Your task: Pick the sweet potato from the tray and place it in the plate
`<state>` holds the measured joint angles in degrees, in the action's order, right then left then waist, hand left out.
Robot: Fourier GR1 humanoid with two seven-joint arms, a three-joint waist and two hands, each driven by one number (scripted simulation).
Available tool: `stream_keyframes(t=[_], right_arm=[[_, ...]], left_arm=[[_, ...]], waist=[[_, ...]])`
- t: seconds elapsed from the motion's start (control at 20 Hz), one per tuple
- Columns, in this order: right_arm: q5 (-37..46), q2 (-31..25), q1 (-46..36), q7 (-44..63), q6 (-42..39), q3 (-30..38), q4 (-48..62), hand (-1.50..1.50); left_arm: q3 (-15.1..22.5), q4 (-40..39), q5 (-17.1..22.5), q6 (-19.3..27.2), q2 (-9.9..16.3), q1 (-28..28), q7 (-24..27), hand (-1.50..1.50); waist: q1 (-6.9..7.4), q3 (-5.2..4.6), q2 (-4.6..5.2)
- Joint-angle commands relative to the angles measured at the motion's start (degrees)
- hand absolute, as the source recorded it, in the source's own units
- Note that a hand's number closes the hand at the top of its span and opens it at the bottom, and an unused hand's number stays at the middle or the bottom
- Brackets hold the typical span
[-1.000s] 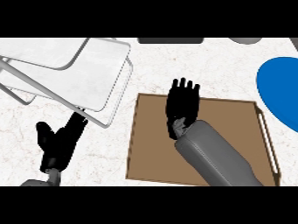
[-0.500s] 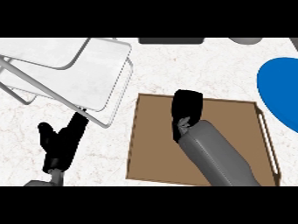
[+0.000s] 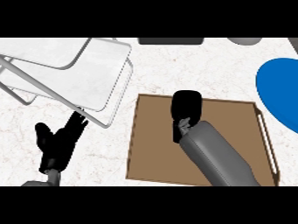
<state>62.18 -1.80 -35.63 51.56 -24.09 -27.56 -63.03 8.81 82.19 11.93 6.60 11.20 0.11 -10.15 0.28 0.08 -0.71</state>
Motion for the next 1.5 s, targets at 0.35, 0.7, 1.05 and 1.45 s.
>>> stream_keyframes(t=[0.35,0.7,1.05,1.45], right_arm=[[2.78,-4.83,-11.43,18.84,23.87,26.27,5.45,1.5],[17.96,-11.12,-18.75,24.3,38.87,29.4,10.05,1.5],[28.51,-12.29,-18.52,29.42,51.11,35.85,9.39,1.5],[38.08,-11.46,-15.43,29.61,62.4,44.17,5.98,1.5]], left_arm=[[1.14,0.0,-0.99,0.14,-1.03,0.71,-0.08,0.0],[2.44,1.64,-0.57,-1.51,-1.19,-1.38,-1.13,0.0],[2.56,-0.02,-1.61,-0.64,-1.51,-0.99,-0.63,0.0],[2.5,1.22,-1.8,-0.11,-1.25,-1.3,-2.41,0.0]], waist=[[0.86,0.16,2.76],[4.79,-0.08,3.26],[3.85,0.02,3.05],[2.88,0.12,2.42]])
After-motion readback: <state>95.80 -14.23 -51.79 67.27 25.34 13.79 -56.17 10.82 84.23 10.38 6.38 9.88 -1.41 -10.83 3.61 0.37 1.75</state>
